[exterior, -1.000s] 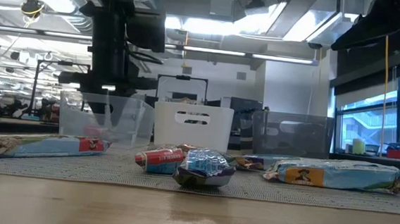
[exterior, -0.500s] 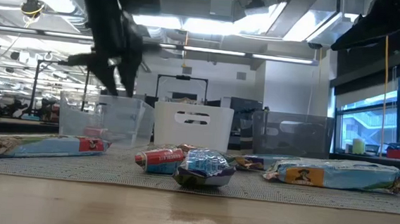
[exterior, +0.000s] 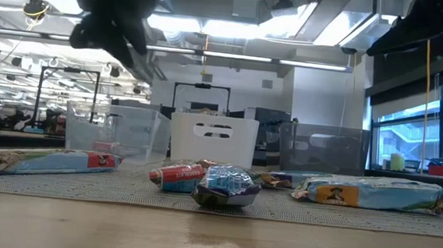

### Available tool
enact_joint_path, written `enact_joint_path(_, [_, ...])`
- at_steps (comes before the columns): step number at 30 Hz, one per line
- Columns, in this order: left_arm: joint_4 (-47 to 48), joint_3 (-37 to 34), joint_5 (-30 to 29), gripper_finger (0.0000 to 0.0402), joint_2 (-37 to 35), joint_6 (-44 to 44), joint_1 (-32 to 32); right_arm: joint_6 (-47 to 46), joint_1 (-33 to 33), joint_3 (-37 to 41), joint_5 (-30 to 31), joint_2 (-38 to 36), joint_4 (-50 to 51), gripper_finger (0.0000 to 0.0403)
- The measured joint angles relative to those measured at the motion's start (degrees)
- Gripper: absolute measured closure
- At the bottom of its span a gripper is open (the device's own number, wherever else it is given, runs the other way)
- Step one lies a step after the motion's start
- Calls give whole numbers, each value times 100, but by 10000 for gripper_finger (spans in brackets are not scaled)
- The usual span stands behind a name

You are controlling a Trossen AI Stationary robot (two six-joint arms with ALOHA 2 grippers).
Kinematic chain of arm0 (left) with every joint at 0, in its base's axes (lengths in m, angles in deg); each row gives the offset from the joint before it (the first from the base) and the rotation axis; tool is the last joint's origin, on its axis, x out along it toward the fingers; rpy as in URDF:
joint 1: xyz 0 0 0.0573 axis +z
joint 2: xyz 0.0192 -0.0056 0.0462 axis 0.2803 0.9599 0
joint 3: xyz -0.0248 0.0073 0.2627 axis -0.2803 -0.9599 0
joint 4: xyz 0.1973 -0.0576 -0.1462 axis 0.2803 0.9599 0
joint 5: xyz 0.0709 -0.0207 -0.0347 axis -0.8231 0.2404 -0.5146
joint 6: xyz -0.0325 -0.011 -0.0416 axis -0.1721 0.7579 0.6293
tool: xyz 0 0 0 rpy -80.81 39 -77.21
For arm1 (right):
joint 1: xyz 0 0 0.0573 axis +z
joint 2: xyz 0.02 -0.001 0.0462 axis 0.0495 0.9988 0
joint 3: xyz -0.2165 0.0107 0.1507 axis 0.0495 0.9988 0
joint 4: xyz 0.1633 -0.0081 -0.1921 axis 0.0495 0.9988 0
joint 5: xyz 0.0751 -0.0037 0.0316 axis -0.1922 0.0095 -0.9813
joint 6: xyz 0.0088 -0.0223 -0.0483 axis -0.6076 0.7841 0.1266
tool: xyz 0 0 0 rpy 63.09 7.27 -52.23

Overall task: Pick and place Granola Bars by type
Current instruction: Put the right blue granola bar into the white bin

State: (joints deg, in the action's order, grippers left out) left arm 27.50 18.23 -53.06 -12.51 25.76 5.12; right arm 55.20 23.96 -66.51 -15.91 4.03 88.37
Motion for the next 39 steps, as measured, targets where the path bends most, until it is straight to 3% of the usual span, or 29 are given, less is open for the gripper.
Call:
enact_joint_path(8, [-457,-2,-431,247,409,-139,-877,-4,-2,0,-107,3,-403,263])
enact_joint_path(14, [-1411,-2,-818,247,678,-737,-1374,1007,9,-38,-1212,149,-1360,263])
enact_joint_path(18, [-1609,-2,-809,247,692,-1152,-1479,1686,67,-445,-1525,757,-1758,263])
enact_joint_path(22, [-1627,0,-817,247,655,-1196,-1456,1938,85,-1193,-1467,1699,-1195,263])
enact_joint_path(30, [-1617,-2,-822,247,657,-1912,-1424,985,87,-2496,-1652,3541,600,263])
enact_joint_path(39, [-1617,-2,-1273,247,657,-2493,-1422,-369,377,-2614,-2165,4866,525,263])
